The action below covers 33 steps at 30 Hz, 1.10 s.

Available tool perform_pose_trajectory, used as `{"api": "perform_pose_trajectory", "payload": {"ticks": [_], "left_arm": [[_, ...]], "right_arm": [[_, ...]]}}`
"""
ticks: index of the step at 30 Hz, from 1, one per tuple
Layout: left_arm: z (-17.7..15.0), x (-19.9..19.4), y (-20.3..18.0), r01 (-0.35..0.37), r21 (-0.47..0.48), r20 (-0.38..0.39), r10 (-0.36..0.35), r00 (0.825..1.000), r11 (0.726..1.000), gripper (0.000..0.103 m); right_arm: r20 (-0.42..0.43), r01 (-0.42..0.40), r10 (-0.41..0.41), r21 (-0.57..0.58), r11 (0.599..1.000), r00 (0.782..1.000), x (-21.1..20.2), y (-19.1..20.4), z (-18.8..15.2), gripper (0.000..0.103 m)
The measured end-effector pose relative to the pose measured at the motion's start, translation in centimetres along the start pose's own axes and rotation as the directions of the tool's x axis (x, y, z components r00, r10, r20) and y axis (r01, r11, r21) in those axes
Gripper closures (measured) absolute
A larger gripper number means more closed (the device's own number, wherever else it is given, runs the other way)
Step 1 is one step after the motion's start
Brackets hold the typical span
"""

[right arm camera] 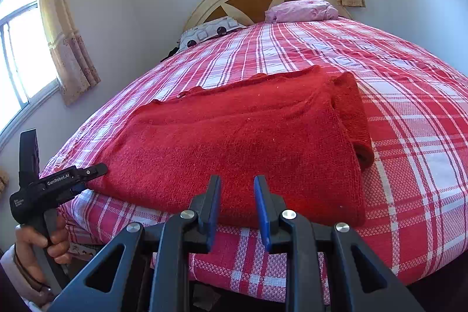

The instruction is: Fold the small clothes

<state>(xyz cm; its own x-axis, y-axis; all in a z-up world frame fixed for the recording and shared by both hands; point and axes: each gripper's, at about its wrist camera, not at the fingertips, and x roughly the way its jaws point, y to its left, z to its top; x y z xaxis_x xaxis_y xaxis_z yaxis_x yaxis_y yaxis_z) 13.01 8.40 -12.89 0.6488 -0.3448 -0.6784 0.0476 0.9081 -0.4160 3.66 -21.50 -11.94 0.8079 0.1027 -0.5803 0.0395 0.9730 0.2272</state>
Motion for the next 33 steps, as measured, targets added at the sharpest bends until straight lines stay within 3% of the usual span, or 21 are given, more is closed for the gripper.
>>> {"api": "perform_pose_trajectory", "payload": {"ticks": [6,10,17,20,23,26,31,32,33], "left_arm": [[0.3,0.6,-1.3,-0.079,0.060,-0.027,0.081,0.996,0.995,0.047],[0.4,0.5,-1.3,-0.095,0.061,-0.039,0.097,0.994,0.994,0.049],[0.3,0.4,-1.8,-0.159,0.105,-0.043,0.164,0.986,0.982,0.071],[0.4,0.4,-1.9,-0.137,0.103,-0.055,0.143,0.988,0.985,0.084],[0.3,0.6,-2.0,-0.127,0.102,-0.059,0.134,0.989,0.987,0.085],[0.5,0.7,-1.1,-0.077,0.034,-0.068,0.079,0.995,0.996,0.084],[0.3,0.5,-0.5,-0.006,-0.033,-0.064,0.004,0.998,0.999,0.085],[0.3,0.3,-0.2,0.031,-0.058,-0.060,-0.035,0.998,0.998,0.087],[0.3,0.1,0.0,0.085,-0.093,-0.047,-0.090,0.995,0.992,0.087]], "right_arm": [[-0.030,-0.008,0.008,0.015,1.000,1.000,0.5,0.0,-0.2,0.079],[-0.034,-0.007,0.008,0.011,1.000,0.999,0.5,0.1,-0.2,0.078],[-0.056,-0.004,0.006,0.035,0.999,0.998,0.9,-0.3,-0.3,0.078],[-0.054,-0.003,0.006,0.047,0.999,0.999,0.8,-0.5,-0.3,0.078],[-0.052,-0.003,0.005,0.053,0.999,0.999,0.8,-0.6,-0.2,0.078],[-0.058,-0.013,0.017,0.059,0.998,0.998,0.9,-0.5,-0.1,0.078],[-0.062,-0.084,0.086,0.046,0.995,0.994,1.2,0.9,2.1,0.077],[-0.062,-0.115,0.118,0.047,0.992,0.991,1.4,1.5,2.9,0.075],[-0.062,-0.151,0.154,0.049,0.987,0.986,1.8,2.2,3.9,0.063]]}}
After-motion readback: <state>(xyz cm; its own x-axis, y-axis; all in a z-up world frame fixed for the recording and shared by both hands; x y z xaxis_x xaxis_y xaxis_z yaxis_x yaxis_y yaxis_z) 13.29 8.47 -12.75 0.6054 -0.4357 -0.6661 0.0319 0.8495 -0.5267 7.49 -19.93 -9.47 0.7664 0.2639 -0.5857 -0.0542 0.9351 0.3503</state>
